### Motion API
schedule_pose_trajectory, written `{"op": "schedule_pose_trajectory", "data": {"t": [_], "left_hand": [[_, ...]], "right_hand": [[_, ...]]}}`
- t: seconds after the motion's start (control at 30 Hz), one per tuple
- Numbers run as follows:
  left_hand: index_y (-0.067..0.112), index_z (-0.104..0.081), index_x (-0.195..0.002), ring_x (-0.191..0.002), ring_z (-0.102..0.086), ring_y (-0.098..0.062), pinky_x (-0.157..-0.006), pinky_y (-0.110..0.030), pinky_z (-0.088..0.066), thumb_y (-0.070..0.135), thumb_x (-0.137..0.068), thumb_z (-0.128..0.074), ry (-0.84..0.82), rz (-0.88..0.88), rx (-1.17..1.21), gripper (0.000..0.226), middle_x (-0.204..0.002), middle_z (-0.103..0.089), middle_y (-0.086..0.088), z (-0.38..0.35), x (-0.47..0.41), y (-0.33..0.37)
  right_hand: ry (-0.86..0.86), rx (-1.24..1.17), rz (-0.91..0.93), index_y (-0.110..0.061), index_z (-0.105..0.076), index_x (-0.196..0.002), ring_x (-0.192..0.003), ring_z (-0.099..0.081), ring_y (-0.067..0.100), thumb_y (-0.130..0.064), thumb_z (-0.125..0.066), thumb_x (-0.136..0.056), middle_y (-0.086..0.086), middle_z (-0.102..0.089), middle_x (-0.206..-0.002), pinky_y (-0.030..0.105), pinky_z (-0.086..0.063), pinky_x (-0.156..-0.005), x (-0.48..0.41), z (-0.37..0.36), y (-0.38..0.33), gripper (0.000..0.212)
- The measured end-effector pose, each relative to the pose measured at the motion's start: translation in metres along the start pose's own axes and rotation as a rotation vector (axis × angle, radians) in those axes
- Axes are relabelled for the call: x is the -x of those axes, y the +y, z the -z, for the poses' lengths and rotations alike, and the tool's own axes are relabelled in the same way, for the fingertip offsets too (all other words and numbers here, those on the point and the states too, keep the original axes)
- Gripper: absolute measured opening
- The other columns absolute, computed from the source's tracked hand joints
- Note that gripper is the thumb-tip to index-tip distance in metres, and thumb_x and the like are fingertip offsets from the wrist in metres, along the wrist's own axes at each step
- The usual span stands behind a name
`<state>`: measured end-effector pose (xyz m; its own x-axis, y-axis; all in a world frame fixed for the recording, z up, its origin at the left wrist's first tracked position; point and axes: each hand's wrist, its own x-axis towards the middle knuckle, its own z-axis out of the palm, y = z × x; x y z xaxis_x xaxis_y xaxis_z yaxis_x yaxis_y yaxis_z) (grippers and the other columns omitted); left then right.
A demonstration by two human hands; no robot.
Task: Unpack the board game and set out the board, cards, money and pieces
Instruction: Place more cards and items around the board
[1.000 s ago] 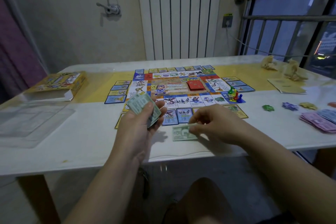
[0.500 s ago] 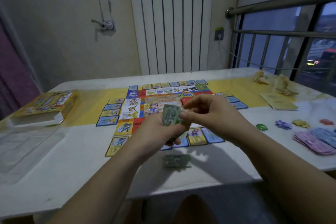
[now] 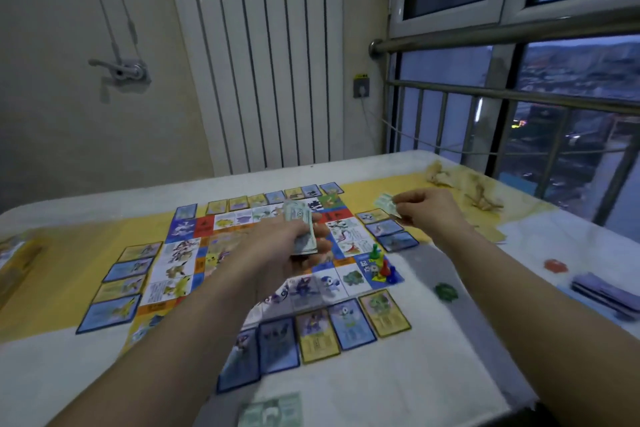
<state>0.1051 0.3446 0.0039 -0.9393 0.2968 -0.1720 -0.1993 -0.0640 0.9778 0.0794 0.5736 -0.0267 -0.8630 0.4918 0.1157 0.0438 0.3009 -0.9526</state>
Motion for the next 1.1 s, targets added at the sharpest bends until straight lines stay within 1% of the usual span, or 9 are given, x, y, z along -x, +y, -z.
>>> {"op": "schedule_pose_trajectory", "data": {"t": [0.1,0.33,0.47,0.53,0.6,0.73,0.8,0.93,1.1], "left_hand": [[0.006,-0.058,-0.104,-0.065,-0.068,-0.015,-0.049,-0.023,-0.052,0.002,-0.098,-0.041,-0.049,-0.005,0.004,0.019,-0.089,-0.068,-0.01,-0.004,-0.022,0.001],[0.012,-0.061,-0.097,-0.07,-0.071,-0.007,-0.052,-0.02,-0.052,0.013,-0.097,-0.05,-0.088,-0.027,-0.123,0.011,-0.086,-0.075,0.001,0.0,-0.051,0.0],[0.013,-0.064,-0.095,-0.062,-0.068,-0.004,-0.048,-0.018,-0.05,0.016,-0.094,-0.055,-0.088,-0.013,-0.162,0.009,-0.088,-0.074,0.001,0.003,-0.054,-0.002],[0.014,-0.062,-0.096,-0.056,-0.066,-0.003,-0.045,-0.017,-0.049,0.016,-0.093,-0.056,-0.092,-0.019,-0.164,0.007,-0.081,-0.074,0.003,0.006,-0.054,-0.002],[0.015,-0.061,-0.099,-0.051,-0.063,-0.001,-0.047,-0.018,-0.049,0.018,-0.093,-0.057,-0.079,-0.047,-0.209,0.008,-0.073,-0.073,0.006,0.013,-0.054,-0.001],[0.016,-0.063,-0.095,-0.045,-0.055,-0.004,-0.052,-0.02,-0.047,0.021,-0.09,-0.062,-0.027,-0.111,-0.299,0.008,-0.061,-0.068,0.007,0.035,-0.055,0.0],[0.015,-0.063,-0.098,-0.044,-0.052,-0.006,-0.052,-0.023,-0.044,0.021,-0.088,-0.064,-0.002,-0.138,-0.323,0.012,-0.062,-0.063,0.003,0.051,-0.054,0.002],[0.014,-0.059,-0.091,-0.041,-0.047,-0.008,-0.046,-0.022,-0.038,0.018,-0.089,-0.062,0.055,-0.187,-0.363,0.005,-0.057,-0.059,0.002,0.088,-0.05,0.006],[0.012,-0.055,-0.082,-0.048,-0.047,-0.011,-0.048,-0.023,-0.038,0.017,-0.096,-0.052,0.253,-0.177,-0.016,0.015,-0.059,-0.055,0.001,0.14,-0.061,0.015]], "right_hand": [[0.155,0.262,-0.029,0.001,-0.069,-0.105,-0.094,-0.064,0.03,-0.002,-0.058,-0.089,0.018,-0.068,-0.105,0.036,-0.052,-0.08,-0.044,0.005,0.029,0.02],[0.105,0.888,-0.048,-0.017,-0.072,-0.102,-0.099,-0.059,0.032,-0.007,-0.047,-0.09,0.011,-0.068,-0.106,0.039,-0.048,-0.085,-0.073,0.003,0.064,0.03],[0.101,1.154,-0.009,-0.024,-0.067,-0.112,-0.113,-0.045,0.03,-0.009,-0.046,-0.092,0.009,-0.053,-0.119,0.04,-0.039,-0.092,-0.074,0.003,0.065,0.033],[0.113,1.085,0.038,-0.025,-0.066,-0.114,-0.115,-0.045,0.031,-0.017,-0.048,-0.095,0.01,-0.048,-0.124,0.041,-0.04,-0.093,-0.073,-0.001,0.057,0.028],[0.069,0.824,0.152,-0.021,-0.067,-0.114,-0.112,-0.052,0.027,-0.022,-0.051,-0.096,0.009,-0.053,-0.126,0.035,-0.043,-0.09,-0.068,-0.012,0.035,0.025],[-0.462,0.203,0.217,-0.015,-0.067,-0.11,-0.074,-0.059,0.006,-0.041,-0.055,-0.092,-0.001,-0.069,-0.1,0.02,-0.044,-0.068,-0.02,-0.055,-0.041,0.034],[-0.619,0.134,0.239,-0.017,-0.07,-0.099,-0.069,-0.06,0.008,-0.043,-0.064,-0.084,-0.002,-0.071,-0.089,0.02,-0.047,-0.064,0.004,-0.079,-0.066,0.031],[-0.632,0.169,0.338,-0.012,-0.068,-0.079,-0.056,-0.057,0.003,-0.017,-0.074,-0.08,0.002,-0.068,-0.069,0.017,-0.045,-0.056,0.015,-0.125,-0.082,0.008],[-0.457,-0.059,0.173,-0.01,-0.052,-0.083,-0.057,-0.061,0.015,-0.005,-0.069,-0.083,0.011,-0.063,-0.07,0.019,-0.047,-0.047,-0.017,-0.178,-0.082,0.018]]}}
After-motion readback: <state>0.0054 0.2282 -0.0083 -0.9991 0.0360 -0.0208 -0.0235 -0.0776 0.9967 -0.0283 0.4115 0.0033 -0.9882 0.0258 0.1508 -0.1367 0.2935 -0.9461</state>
